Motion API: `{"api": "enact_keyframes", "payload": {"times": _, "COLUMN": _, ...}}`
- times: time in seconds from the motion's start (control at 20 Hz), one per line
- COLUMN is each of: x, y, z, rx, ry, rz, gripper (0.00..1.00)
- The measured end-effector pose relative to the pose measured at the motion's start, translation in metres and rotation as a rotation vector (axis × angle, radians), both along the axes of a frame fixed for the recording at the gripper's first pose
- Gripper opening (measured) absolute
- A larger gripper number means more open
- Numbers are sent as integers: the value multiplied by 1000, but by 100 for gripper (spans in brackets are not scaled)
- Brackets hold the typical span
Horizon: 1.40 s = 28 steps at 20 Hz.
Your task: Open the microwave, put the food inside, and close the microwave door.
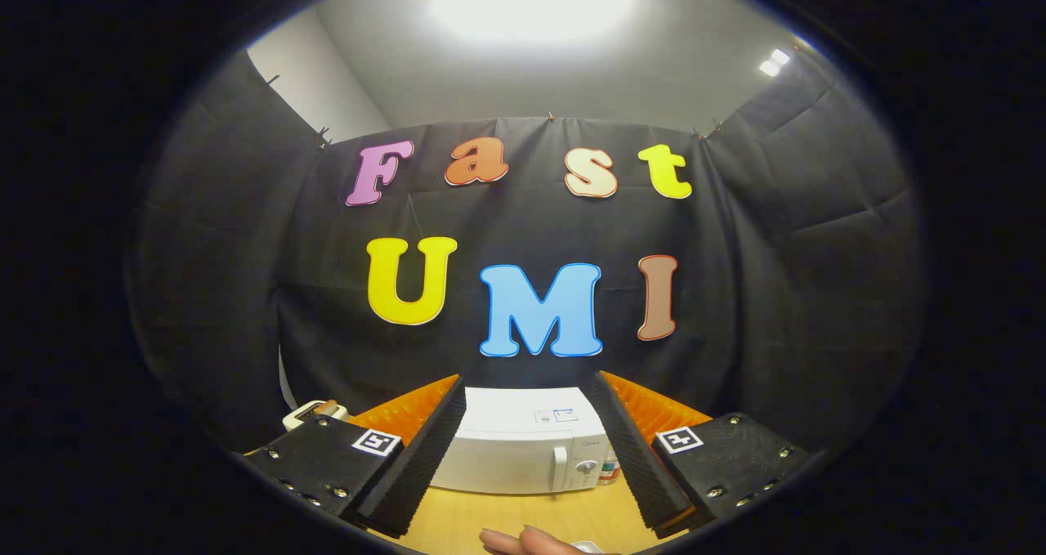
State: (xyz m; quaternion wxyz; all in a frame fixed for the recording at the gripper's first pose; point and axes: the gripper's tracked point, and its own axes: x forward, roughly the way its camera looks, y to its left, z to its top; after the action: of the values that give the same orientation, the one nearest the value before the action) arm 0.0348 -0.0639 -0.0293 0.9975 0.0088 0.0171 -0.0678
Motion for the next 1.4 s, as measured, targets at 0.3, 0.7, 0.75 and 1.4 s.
{"api": "enact_keyframes", "payload": {"times": 0.3, "x": 1, "y": 6, "z": 2, "rx": 3, "ry": -14, "rz": 19, "gripper": 98}}
{"api": "enact_keyframes", "payload": {"times": 0.7, "x": 4, "y": 6, "z": -1, "rx": -17, "ry": -19, "rz": 22, "gripper": 98}}
{"api": "enact_keyframes", "payload": {"times": 0.75, "x": 3, "y": 5, "z": -1, "rx": -20, "ry": -21, "rz": 22, "gripper": 98}}
{"api": "enact_keyframes", "payload": {"times": 1.4, "x": 8, "y": -1, "z": -10, "rx": -15, "ry": -28, "rz": 29, "gripper": 98}}
